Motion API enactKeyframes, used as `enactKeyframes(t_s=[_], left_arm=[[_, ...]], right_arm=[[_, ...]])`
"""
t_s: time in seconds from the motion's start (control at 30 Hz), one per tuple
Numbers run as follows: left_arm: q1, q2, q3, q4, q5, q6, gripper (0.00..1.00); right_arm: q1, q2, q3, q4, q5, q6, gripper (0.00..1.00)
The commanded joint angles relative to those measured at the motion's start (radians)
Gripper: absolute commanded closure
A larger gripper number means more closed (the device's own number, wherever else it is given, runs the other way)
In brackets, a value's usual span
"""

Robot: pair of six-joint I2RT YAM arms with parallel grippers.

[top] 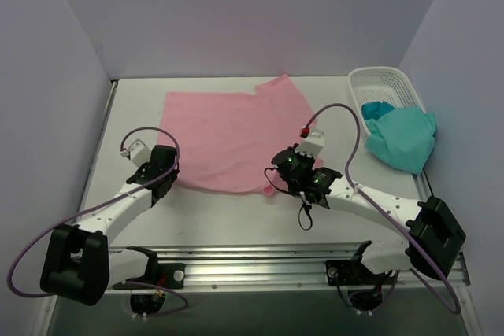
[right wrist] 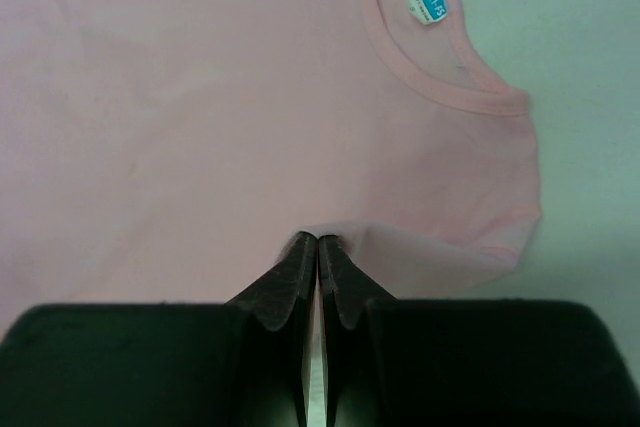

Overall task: Fold and stack the t-shirts
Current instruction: Fold the tshirt

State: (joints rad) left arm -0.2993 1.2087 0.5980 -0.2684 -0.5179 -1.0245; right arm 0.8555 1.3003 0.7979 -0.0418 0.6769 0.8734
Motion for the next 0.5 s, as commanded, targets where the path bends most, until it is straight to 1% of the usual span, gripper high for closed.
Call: enactKeyframes(t_s=[0.0,0.27,0.47], left_arm=[[0.022,0.021,0.080,0.046,-0.015,0.035,0.98],[0.058,0.037,0.083,0.116,0.022,0.050,0.98],[0.089,0.078,0.109,0.162,0.056,0.064,0.98]], right_arm=[[-0.010,0.048,0.069,-0.026,0.117,0.024,1.00],[-0.024,0.171,0.164,-0.033,0.188,0.030,1.00],[-0.059,0.234,0.230,0.000,0.196,0.003,1.00]])
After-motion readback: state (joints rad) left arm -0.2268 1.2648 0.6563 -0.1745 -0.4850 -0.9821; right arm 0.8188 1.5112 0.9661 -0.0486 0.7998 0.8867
